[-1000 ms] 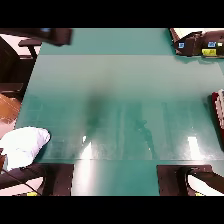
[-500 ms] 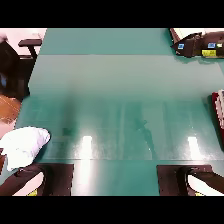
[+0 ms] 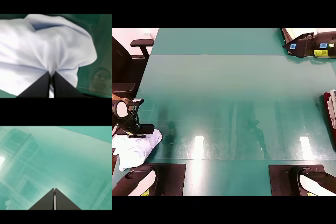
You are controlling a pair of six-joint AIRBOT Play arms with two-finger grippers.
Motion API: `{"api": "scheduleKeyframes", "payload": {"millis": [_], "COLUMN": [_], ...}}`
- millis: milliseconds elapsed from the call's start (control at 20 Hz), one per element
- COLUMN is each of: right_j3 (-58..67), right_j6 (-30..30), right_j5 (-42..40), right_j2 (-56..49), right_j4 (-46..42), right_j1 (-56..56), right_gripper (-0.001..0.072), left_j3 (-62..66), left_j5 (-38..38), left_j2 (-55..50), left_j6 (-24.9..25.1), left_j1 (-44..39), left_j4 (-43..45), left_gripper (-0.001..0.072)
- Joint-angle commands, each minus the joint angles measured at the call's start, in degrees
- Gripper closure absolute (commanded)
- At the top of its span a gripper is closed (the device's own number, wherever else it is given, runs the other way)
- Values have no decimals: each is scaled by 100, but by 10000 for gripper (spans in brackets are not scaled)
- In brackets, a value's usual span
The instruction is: Fold the shirts.
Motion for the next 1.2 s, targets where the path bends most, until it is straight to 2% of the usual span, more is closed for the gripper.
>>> {"api": "scheduleKeyframes", "payload": {"millis": [0,150,250,400,500,800,900,1150], "right_j3": [4,7,7,7,7,4,4,4], "right_j6": [2,2,2,0,0,2,2,2], "right_j5": [-15,-197,-769,-1440,-1711,-1958,-1956,-1961], "right_j2": [2,109,310,695,866,1049,1049,1049], "right_j4": [4,13,11,7,-9,4,13,9], "right_j1": [4,-13,-13,-13,-13,-127,-210,-208], "right_gripper": [699,699,699,699,699,699,699,700], "left_j3": [254,1707,3080,4817,5390,5595,5584,5584], "left_j5": [90,68,-42,114,490,741,791,732], "left_j2": [24,385,487,485,483,236,-2,-1287], "left_j6": [-79,-74,52,511,590,575,584,645], "left_j1": [28,28,22,24,22,-146,-831,-3178], "left_j4": [-9,-363,-949,-3093,-3991,-4116,-3993,-3648], "left_gripper": [685,685,685,687,688,688,688,687]}}
